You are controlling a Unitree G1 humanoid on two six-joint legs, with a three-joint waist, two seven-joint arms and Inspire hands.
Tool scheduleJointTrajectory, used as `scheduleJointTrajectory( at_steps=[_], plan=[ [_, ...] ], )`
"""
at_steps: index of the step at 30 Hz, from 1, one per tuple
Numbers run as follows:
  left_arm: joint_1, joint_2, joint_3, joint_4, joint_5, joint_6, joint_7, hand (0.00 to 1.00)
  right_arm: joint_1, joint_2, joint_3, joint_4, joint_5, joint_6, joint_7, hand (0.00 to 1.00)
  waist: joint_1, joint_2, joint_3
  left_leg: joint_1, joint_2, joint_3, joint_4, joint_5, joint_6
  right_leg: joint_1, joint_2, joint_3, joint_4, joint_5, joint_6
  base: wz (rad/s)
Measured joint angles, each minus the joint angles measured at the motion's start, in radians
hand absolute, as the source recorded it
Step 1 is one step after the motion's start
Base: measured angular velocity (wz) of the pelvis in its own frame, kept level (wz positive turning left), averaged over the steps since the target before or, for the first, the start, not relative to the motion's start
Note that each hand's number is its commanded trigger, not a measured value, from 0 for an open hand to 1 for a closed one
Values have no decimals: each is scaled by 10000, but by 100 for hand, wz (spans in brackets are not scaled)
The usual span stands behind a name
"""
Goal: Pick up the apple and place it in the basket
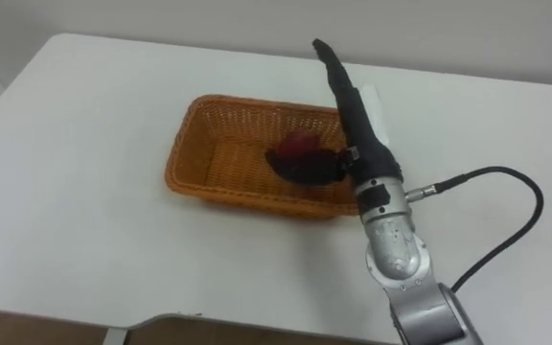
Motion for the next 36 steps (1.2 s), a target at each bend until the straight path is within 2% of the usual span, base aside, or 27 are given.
scheduleJointTrajectory(
  at_steps=[4, 6, 8, 12, 16, 20, 24, 26, 29, 33, 34, 36],
  plan=[
    [461, -10, 602, -171, -1, 6, 1, 0, 39, -126, -1246, 13, 19, -14, -678, 0, -352, -91, -92, 67, -41, -81, 2, 0, 0, 173, -22, -25, -150, 0, 0, 5],
    [660, -12, 714, -226, -5, 3, 0, 0, 55, -139, -1932, 38, 88, -47, -1268, 0, -553, -78, -83, 181, -44, -67, -24, 0, 0, 226, -22, -9, -154, 0, 0, 2],
    [865, -16, 1270, -212, -79, -26, 58, 0, 187, -218, -2992, 510, 262, -353, -1993, 0, -825, -88, -98, 229, -43, -62, -15, 0, 0, 262, -19, 3, -157, 0, 1, 0],
    [946, -27, 1516, -200, -141, -14, 379, 0, 478, -376, -4314, 1311, 825, -335, -3226, 0, -1098, -102, -100, 198, -43, 10, -33, 0, 1, 211, -20, -3, -138, 0, 1, -11],
    [947, -33, 2054, -261, -148, -6, 511, 0, 1070, -391, -5583, 2292, 1586, -231, -4380, 0, -1348, -77, -118, 150, -38, 78, -28, 0, 1, 68, -2, 169, -130, -1, 2, -12],
    [1114, -34, 2540, -712, -223, 35, 676, 0, 1494, -502, -6690, 3750, 3053, -221, -5530, 0, -1601, -161, -127, -7, -39, 85, -17, 0, 1, -36, 4, 242, -98, -1, 3, -6],
    [1175, -70, 2801, -761, -318, 84, 675, 0, 1705, -593, -7383, 5533, 4325, -110, -6077, 0, -1643, -206, -185, -10, -33, 242, 9, 0, 1, -77, 10, 392, -89, -1, 2, -12],
    [1233, -75, 2916, -814, -316, 184, 674, 0, 1920, -595, -7593, 6733, 4934, -41, -6221, 0, -1865, -197, -233, -60, -35, 202, 113, 0, 2, -68, -1, 342, -59, -1, 2, 5],
    [1280, -124, 3179, -878, -318, 188, 673, 0, 2399, -590, -7700, 8333, 5864, 85, -6179, 0, -1870, -173, -227, -29, -31, 210, 149, 0, 2, -86, 9, 458, 51, -13, 0, 1],
    [1341, -136, 3193, -863, -341, 219, 633, 0, 2637, -472, -7707, 10262, 6823, 356, -5757, 0, -1875, -179, -219, 46, -32, 281, 153, 1, 5, -90, 18, 589, 51, -27, 8, -6],
    [1340, -138, 3192, -858, -339, 221, 573, 0, 2629, -427, -7681, 10881, 7160, 420, -5497, 0, -1870, -132, -186, 33, -31, 300, 157, 0, 7, -124, 17, 609, 71, -41, 13, -4],
    [1329, -138, 3190, -830, -274, 215, 452, 0, 2656, -281, -7557, 11697, 7500, 537, -5089, 0, -1847, -143, -170, -5, -32, 298, 139, -1, 11, -190, 11, 577, 100, -41, 16, 0]
  ],
)
